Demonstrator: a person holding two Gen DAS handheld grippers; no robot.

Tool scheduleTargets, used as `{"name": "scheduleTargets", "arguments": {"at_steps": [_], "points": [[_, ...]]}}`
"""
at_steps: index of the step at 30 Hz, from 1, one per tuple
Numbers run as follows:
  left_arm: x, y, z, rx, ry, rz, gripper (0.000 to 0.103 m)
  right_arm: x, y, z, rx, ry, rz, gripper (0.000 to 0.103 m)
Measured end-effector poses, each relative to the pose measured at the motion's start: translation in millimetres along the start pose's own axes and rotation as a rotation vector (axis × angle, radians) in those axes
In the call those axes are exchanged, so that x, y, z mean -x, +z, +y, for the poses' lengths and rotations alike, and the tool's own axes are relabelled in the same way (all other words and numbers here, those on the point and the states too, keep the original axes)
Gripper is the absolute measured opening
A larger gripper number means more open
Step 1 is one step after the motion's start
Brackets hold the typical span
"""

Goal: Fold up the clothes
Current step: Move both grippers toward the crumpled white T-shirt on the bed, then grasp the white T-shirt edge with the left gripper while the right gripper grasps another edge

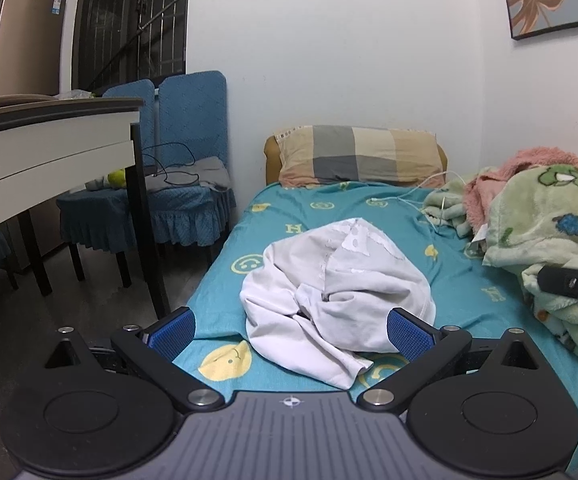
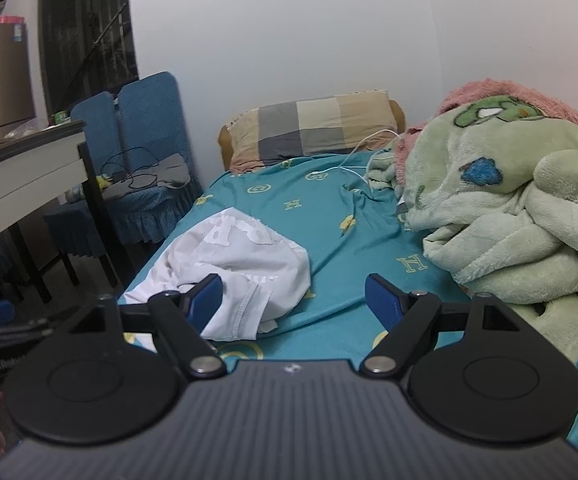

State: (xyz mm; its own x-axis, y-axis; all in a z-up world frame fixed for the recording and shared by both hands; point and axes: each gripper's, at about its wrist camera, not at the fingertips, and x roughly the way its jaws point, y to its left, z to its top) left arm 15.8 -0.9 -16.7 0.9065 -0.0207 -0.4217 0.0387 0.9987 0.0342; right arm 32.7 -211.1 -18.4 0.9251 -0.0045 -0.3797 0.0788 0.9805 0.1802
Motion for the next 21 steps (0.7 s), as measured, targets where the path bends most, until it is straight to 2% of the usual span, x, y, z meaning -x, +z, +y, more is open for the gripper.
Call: {"name": "scheduleTargets", "arguments": {"at_steps": [6,14,18,21], "points": [[-22,0,-22,-0.051,-0.044,0.043,0.099,1,7,-25,-0.087,-0.027,-0.004,0.08],[-95,3,-84,-0.219,-0.102,0.087,0.088,5,18,-74,-0.216,-0.102,-0.04,0.08],[-135,-4,-104,-0.277,-0.124,0.121,0.072,-4,17,-101,-0.32,-0.118,0.001,0.08],[-158,-11,-117,-0.326,-0.146,0.124,0.07,-9,13,-105,-0.347,-0.118,0.014,0.08]]}}
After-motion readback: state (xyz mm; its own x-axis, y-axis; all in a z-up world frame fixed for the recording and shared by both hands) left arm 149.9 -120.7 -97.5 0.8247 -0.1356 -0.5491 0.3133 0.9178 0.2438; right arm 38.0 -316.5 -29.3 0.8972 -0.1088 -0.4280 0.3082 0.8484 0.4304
